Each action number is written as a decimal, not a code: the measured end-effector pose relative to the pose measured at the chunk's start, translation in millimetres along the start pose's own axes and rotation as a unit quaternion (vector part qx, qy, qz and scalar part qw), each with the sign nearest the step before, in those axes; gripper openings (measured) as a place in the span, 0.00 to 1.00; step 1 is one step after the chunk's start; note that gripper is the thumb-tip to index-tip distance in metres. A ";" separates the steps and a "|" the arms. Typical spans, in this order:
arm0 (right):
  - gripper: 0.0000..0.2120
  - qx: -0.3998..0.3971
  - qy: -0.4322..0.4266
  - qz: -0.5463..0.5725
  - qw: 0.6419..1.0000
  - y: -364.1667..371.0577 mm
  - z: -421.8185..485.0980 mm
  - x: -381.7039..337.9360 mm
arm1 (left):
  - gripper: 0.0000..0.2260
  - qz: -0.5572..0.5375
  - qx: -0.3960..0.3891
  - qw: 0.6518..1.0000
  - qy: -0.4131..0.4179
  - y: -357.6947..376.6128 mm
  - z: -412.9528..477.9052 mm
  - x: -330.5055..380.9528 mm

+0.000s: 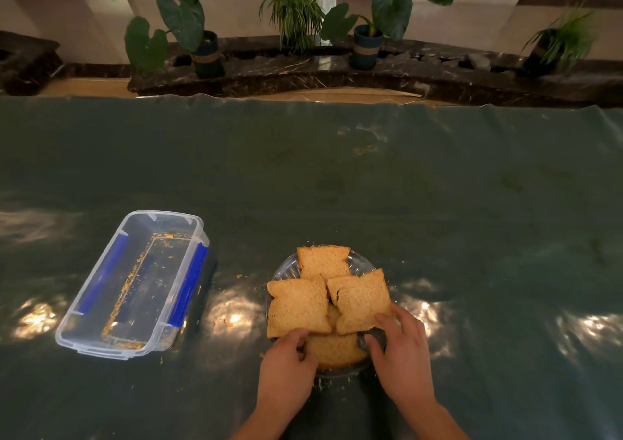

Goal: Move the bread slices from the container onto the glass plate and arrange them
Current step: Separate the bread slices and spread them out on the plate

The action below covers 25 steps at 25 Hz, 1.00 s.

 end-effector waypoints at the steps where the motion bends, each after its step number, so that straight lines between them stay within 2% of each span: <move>1: 0.18 -0.003 0.006 0.003 1.000 1.5 1.8 -0.4 | 0.17 -0.001 -0.001 1.000 -0.002 0.6 0.2 -0.3; 5: 0.17 -0.025 0.000 0.025 0.999 8.3 8.2 -4.1 | 0.19 -0.010 -0.005 1.000 -0.009 -0.2 0.1 -2.8; 10: 0.17 -0.035 0.073 0.130 0.988 4.4 21.8 14.7 | 0.20 -0.033 -0.009 0.999 -0.019 -1.0 -1.4 -5.2; 14: 0.18 -0.041 0.085 0.128 0.987 2.5 26.4 17.6 | 0.20 -0.037 -0.017 0.999 -0.027 -0.2 -1.7 -6.2; 17: 0.19 -0.052 0.057 0.091 0.993 6.2 26.6 12.7 | 0.20 -0.048 -0.022 0.998 -0.034 0.6 -1.3 -5.9; 25: 0.16 -0.098 0.048 0.047 0.993 8.2 41.5 12.9 | 0.19 -0.080 -0.035 0.994 -0.060 3.3 0.2 -9.2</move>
Point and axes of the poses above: each hand's wrist, its own z-axis towards the middle knuckle, its own y-axis out of the palm, x = y × z, the point moved 7 cm from there along z, towards the middle knuckle, and after that the axes turned 3 degrees about z, right-handed, at the moved point
